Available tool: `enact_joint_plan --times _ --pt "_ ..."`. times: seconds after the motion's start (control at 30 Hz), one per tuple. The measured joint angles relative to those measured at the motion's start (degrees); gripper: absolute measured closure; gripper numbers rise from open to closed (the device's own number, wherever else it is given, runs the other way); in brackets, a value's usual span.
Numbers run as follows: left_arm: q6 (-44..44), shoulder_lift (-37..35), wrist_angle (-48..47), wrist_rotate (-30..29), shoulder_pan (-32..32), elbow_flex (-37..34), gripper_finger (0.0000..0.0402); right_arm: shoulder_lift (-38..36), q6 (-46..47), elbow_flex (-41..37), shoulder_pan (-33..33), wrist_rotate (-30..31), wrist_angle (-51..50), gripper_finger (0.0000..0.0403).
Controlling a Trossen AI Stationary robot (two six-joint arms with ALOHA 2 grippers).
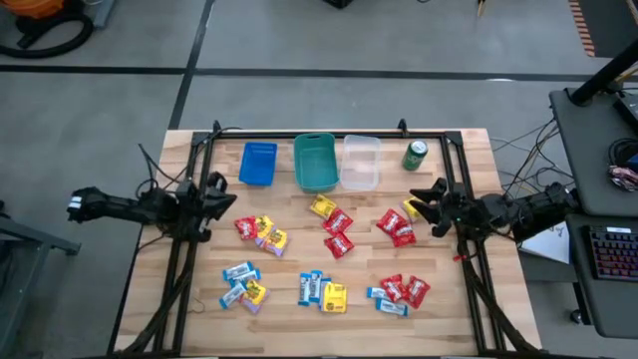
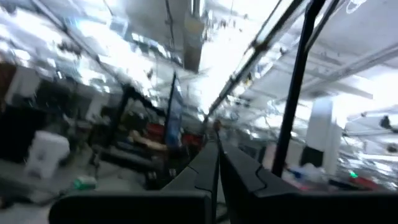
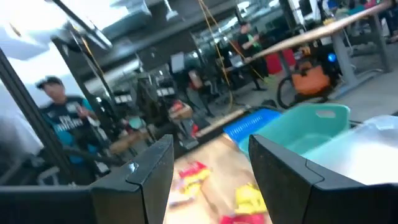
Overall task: Sort candy
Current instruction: Put the red candy into the transparent bin
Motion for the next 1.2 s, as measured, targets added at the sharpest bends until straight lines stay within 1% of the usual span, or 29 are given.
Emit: enact_joint_plan --times 0.07,0.17,0.33,0.43,0.5,0.6,0.67,0.8,0.93,1.0,1.1,1.13,1.2 --pt "-1.36 2.60 3.54 -0.08 -0.07 -0.01 0.0402 0.00 0.06 0.02 -0.04 0.24 1.37 0.0202" --pt "-1.52 7.50 10.00 0.30 -0.08 0.01 0.0402 0.33 0.20 0.09 -0.04 0.31 0.27 0.0202" --pt "-2.89 16.97 16.30 1.94 -1.16 0.47 0.0402 2.91 1.90 0.09 -0.04 0.85 1.52 0.0202" --pt "-3.23 24.07 21.31 1.13 -1.95 1.30 0.0402 5.31 1.81 0.11 -0.04 3.45 4.55 0.0202" --pt "-2.67 28.71 23.56 0.87 -2.00 2.79 0.0402 7.16 -0.08 0.11 -0.21 5.61 6.69 0.0202" --pt "-0.64 34.01 23.08 0.84 -2.00 5.91 0.0402 9.73 -1.92 0.13 -0.99 8.60 8.84 0.0202" --pt "0.43 36.76 21.44 0.88 -1.98 8.01 0.0402 11.05 -1.98 0.15 -1.79 9.53 9.01 0.0202" --pt "0.58 40.37 13.74 0.83 -1.94 12.76 0.0402 13.90 -1.29 0.15 -3.75 9.67 9.11 0.0202" --pt "0.37 42.94 2.96 -1.72 -1.94 18.55 0.0402 16.63 -0.90 0.24 -6.17 9.42 10.29 0.0202" --pt "0.40 44.03 -3.86 -2.71 -1.94 21.93 0.0402 18.10 -0.92 1.07 -7.46 9.35 9.69 0.0202" --pt "1.27 45.95 -13.30 -3.02 -1.94 27.08 0.0402 21.19 -1.20 4.28 -9.32 9.35 8.86 0.0202" --pt "1.69 46.53 -15.70 -3.03 -1.94 28.54 0.0402 22.46 -1.48 5.93 -9.96 9.35 7.40 0.0202" --pt "2.48 47.78 -19.79 -3.01 -1.94 31.06 0.0402 24.89 -1.48 9.71 -11.35 9.27 1.16 0.0202"
